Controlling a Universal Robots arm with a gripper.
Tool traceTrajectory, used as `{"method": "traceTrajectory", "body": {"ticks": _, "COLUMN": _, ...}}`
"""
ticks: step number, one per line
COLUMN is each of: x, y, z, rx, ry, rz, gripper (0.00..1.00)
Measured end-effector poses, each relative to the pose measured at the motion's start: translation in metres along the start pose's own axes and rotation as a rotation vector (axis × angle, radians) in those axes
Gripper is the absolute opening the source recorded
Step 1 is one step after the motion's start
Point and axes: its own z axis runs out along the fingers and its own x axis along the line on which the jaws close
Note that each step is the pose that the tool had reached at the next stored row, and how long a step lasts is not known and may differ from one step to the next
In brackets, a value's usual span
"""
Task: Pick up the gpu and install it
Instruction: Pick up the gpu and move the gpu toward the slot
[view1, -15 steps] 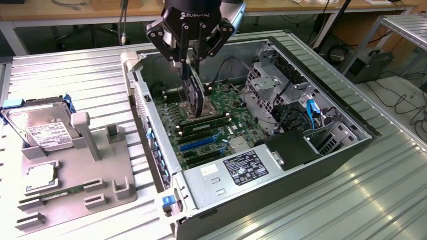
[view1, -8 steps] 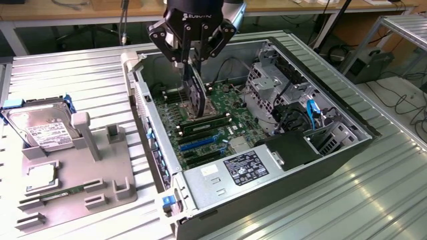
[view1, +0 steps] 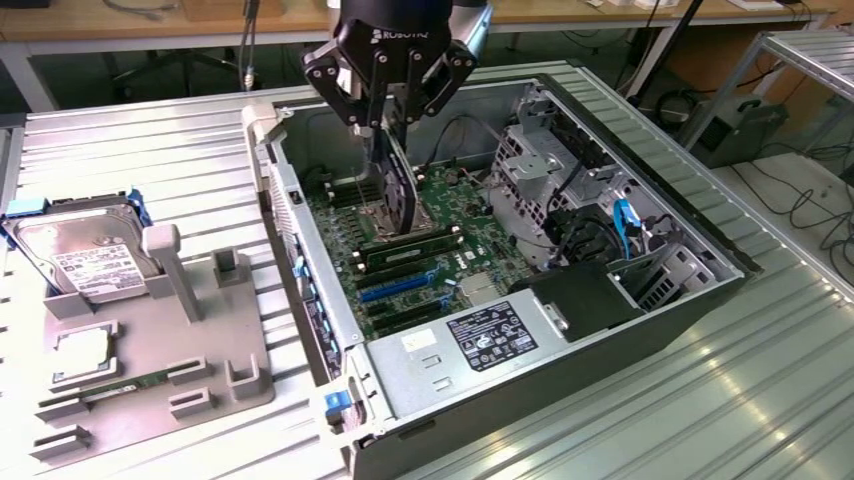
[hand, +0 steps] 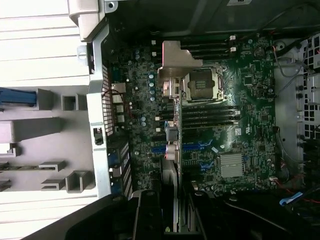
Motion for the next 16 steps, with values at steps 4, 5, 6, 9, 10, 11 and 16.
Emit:
{"method": "traceTrajectory", "body": {"ticks": 4, "x": -0.0017, "y": 0.0001, "z": 0.0008, "rx": 0.0000, "ry": 0.0000, "rz": 0.000, "gripper": 0.26}}
{"method": "traceTrajectory", "body": {"ticks": 5, "x": -0.0022, "y": 0.0001, "z": 0.0010, "rx": -0.0001, "ry": 0.0000, "rz": 0.000, "gripper": 0.26}}
{"method": "traceTrajectory", "body": {"ticks": 6, "x": -0.0026, "y": 0.0002, "z": 0.0012, "rx": -0.0001, "ry": 0.0000, "rz": 0.000, "gripper": 0.26}}
{"method": "traceTrajectory", "body": {"ticks": 9, "x": -0.0045, "y": 0.0003, "z": 0.0020, "rx": 0.0000, "ry": 0.0000, "rz": 0.000, "gripper": 0.26}}
{"method": "traceTrajectory", "body": {"ticks": 10, "x": -0.0051, "y": 0.0004, "z": 0.0023, "rx": 0.0000, "ry": 0.0001, "rz": 0.000, "gripper": 0.26}}
{"method": "traceTrajectory", "body": {"ticks": 11, "x": -0.0057, "y": 0.0004, "z": 0.0027, "rx": 0.0000, "ry": 0.0001, "rz": 0.000, "gripper": 0.26}}
{"method": "traceTrajectory", "body": {"ticks": 16, "x": -0.0078, "y": 0.0006, "z": 0.0037, "rx": 0.0000, "ry": 0.0001, "rz": 0.000, "gripper": 0.26}}
